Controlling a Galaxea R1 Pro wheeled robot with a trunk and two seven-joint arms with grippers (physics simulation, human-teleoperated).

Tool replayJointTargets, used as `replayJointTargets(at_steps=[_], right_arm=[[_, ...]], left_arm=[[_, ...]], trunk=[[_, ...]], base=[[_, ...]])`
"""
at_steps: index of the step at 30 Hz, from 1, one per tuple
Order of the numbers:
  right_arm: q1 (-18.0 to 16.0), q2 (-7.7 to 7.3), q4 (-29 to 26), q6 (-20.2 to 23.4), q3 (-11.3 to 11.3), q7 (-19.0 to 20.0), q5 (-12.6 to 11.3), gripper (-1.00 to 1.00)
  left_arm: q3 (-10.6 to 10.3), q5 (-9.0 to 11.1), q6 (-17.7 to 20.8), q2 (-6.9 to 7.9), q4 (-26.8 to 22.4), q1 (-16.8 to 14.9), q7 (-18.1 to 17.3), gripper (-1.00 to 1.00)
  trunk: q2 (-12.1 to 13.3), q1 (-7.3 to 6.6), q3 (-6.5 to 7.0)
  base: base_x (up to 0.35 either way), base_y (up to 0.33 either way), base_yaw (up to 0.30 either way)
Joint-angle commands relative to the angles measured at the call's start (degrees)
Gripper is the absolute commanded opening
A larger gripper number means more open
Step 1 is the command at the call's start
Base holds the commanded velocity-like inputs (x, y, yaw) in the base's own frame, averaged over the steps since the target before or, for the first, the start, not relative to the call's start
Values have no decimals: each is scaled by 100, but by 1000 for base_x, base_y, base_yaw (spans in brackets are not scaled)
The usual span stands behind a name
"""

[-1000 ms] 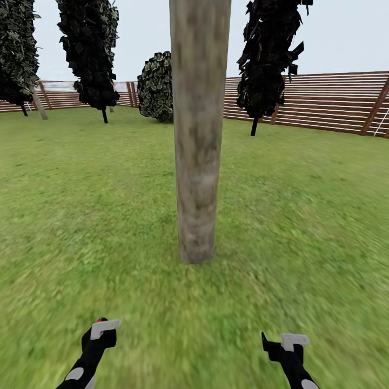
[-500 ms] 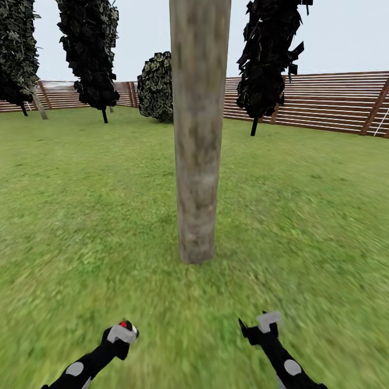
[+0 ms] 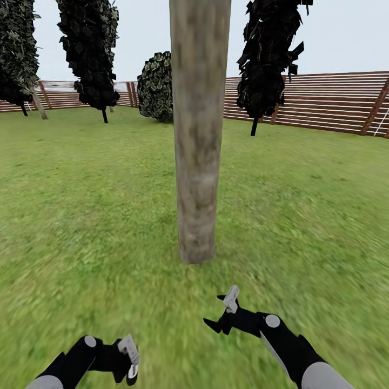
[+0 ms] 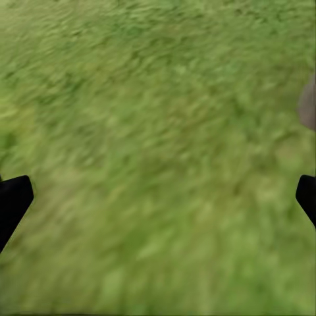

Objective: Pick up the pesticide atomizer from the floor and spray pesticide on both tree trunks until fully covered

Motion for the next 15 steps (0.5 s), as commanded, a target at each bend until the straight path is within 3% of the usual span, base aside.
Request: replayJointTargets(at_steps=[1,5,6,7,9,10,15], right_arm=[[-3,0,-6,5,1,31,2,100],[-3,0,-14,13,75,76,55,100],[-2,0,-20,14,238,112,156,100],[-5,3,-29,19,549,276,359,100],[-9,13,-73,27,694,477,467,100],[-14,39,-155,91,751,757,517,-100],[-21,81,-187,151,771,981,540,-100]], left_arm=[[1,-96,30,-22,1,-10,-15,-100],[8,-477,143,-71,3,-25,-35,-100],[10,-571,218,-86,3,-26,-37,-100],[8,-648,350,-146,3,-27,-36,-100],[-37,-676,423,-203,8,-27,-38,-100],[-294,-686,467,-238,11,-27,-39,-100],[-475,-688,486,-351,17,-28,-35,-100]], trunk=[[0,0,0],[0,0,0],[0,0,0],[0,0,0],[0,0,0],[0,0,0],[0,0,0]], base=[[0,0,0],[0,0,0],[0,0,0],[0,0,0],[0,0,0],[0,0,0],[0,0,0]])
